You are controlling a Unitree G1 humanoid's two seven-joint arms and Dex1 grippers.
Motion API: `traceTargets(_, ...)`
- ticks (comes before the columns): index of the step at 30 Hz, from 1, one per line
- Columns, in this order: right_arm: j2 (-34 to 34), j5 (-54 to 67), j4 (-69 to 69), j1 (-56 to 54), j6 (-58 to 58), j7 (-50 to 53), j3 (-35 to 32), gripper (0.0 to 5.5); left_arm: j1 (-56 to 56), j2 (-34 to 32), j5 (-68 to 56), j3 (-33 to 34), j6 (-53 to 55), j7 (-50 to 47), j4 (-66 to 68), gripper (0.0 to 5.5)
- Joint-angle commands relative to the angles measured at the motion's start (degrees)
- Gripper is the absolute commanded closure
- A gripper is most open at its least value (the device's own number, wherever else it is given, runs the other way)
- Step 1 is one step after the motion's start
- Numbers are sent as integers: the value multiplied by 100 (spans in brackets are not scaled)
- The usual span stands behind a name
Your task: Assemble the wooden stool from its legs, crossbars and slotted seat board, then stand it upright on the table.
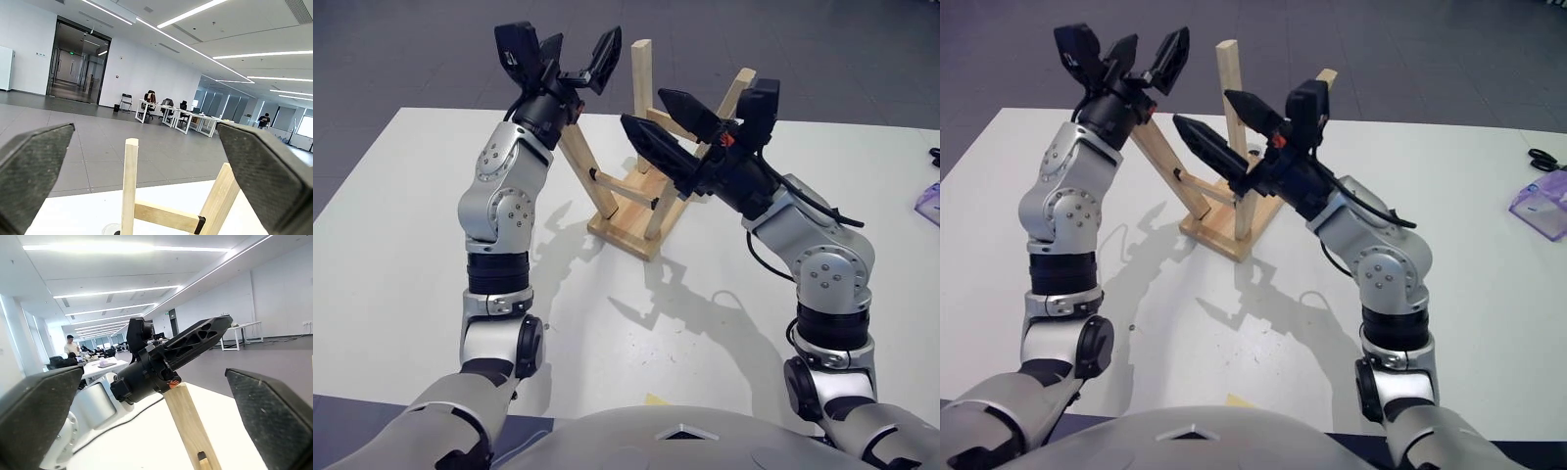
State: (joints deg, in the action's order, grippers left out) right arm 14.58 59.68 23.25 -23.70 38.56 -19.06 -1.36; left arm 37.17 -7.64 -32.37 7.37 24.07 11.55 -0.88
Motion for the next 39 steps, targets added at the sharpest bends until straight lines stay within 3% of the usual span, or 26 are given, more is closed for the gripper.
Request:
traceTargets(1,-295,1075,-227,-127,-27,939,-963,10,1,-20,-151,225,423,-295,-268,11)
traceTargets(6,490,397,-440,372,157,1103,-1238,10,533,-418,-573,1155,516,-849,-794,11)
traceTargets(10,1218,-1185,-463,1019,99,664,-244,10,332,-1036,-242,1462,541,-970,-939,11)
traceTargets(12,1163,-1495,-113,1305,182,522,321,10,107,-1159,-122,1595,543,-1069,-931,11)
traceTargets(15,862,-1252,573,1660,327,210,897,10,-492,-1230,160,1525,607,-1158,-1044,11)
traceTargets(18,813,-1015,525,1669,499,48,753,10,-972,-1149,286,1450,603,-1154,-1181,11)
traceTargets(23,1560,-886,341,2058,834,-1022,675,10,-1354,-1243,360,1485,572,-990,-1191,11)
traceTargets(27,1915,-1753,-813,2051,290,-1118,224,10,-2855,-2111,82,950,866,793,-1941,11)
traceTargets(31,1979,-1928,-1211,1858,173,-1322,-50,10,-4436,-2609,-1042,674,1555,2157,-3359,11)
traceTargets(35,1882,-2112,-1351,1702,104,-1413,-69,10,-4432,-2383,-708,-23,1519,1925,-3611,11)
traceTargets(39,1683,-2237,-1486,1476,69,-1432,-40,10,-3935,-1713,713,-1172,596,1334,-2610,11)
